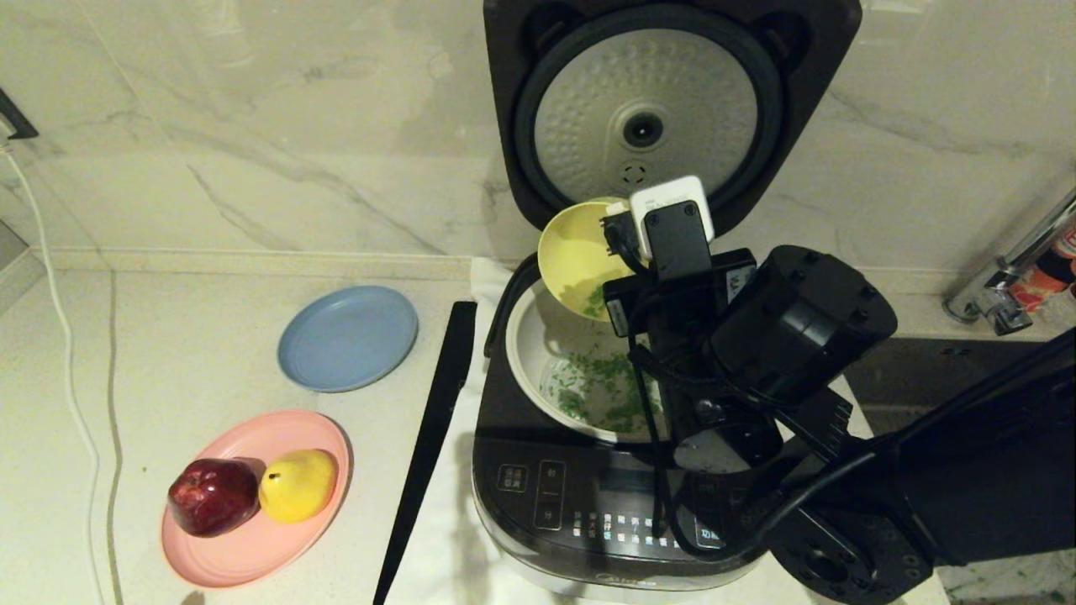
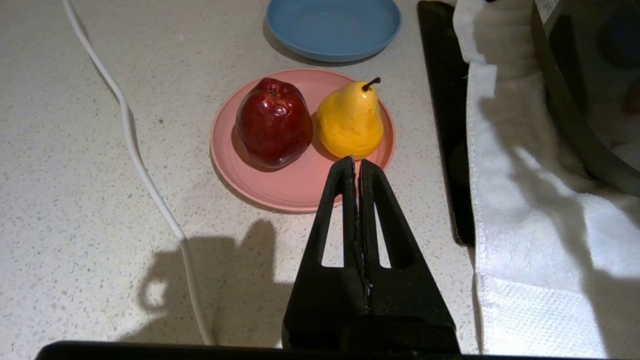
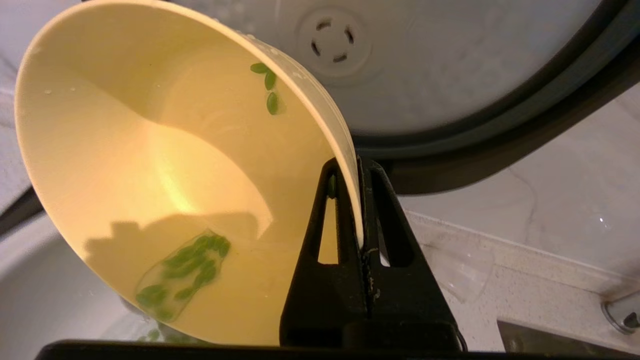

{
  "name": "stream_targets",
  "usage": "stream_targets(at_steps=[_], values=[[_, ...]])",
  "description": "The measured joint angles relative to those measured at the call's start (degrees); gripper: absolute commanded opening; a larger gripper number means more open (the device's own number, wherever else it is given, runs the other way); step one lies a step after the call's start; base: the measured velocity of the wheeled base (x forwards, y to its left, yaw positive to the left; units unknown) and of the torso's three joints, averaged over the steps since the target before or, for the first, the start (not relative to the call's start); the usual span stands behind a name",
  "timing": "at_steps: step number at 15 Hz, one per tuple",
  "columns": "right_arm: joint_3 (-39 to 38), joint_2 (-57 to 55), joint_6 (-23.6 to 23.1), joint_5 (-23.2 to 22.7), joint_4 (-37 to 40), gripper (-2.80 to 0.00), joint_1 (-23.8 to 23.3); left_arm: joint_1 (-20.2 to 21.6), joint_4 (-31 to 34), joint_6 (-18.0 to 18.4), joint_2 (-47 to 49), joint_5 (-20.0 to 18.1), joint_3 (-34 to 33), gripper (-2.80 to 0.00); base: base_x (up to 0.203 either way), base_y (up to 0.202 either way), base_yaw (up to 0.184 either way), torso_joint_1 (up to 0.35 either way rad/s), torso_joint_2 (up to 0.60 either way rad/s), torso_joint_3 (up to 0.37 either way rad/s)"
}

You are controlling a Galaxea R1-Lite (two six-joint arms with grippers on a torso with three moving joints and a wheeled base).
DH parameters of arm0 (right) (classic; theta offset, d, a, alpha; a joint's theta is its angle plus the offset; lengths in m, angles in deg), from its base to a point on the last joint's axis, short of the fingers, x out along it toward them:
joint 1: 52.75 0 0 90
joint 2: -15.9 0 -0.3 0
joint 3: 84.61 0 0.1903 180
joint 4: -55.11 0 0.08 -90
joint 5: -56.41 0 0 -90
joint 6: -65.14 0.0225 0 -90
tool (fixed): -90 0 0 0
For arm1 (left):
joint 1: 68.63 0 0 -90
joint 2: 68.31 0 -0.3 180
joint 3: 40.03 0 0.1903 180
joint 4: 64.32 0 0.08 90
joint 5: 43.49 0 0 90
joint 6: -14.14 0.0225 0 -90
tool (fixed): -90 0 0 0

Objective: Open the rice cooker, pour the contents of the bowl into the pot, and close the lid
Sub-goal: Pour the water from the bowl into the rice cooker, then fill a bowl with water from the tap

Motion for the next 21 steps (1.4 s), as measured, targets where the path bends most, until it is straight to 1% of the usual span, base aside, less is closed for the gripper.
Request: stream_targets(at_steps=[7,8,10,13,16,19,21], values=[[-0.7,1.0,0.1,0.2,1.1,-2.80,0.2,0.0,0.0,0.0,0.0,0.0,0.0,-2.80,0.000,0.000,0.000,0.000,0.00,0.000],[-0.8,1.5,0.1,0.6,1.7,-2.80,0.3,0.0,0.0,0.0,0.0,0.0,0.0,-2.80,0.000,0.000,0.000,0.000,0.00,0.000],[-0.1,3.9,0.4,2.2,5.8,-2.80,0.8,0.0,0.0,0.0,0.0,0.0,0.0,-2.80,0.000,0.000,0.000,0.000,0.00,0.000],[2.7,8.9,2.4,3.6,16.9,-2.80,1.6,0.0,0.0,0.0,0.0,0.0,0.0,-2.80,0.000,0.000,0.000,0.000,0.00,0.000],[5.5,13.2,6.6,3.6,30.7,-2.80,2.0,0.0,0.0,0.0,0.0,0.0,0.0,-2.80,0.000,0.000,0.000,0.000,0.00,0.000],[7.4,17.2,14.0,1.7,46.9,-2.80,2.2,0.0,0.0,0.0,0.0,0.0,0.0,-2.80,0.000,0.000,0.000,0.000,0.00,0.000],[10.0,19.9,21.2,-0.9,59.2,-2.80,2.5,0.0,0.0,0.0,0.0,0.0,0.0,-2.80,0.000,0.000,0.000,0.000,0.00,0.000]])
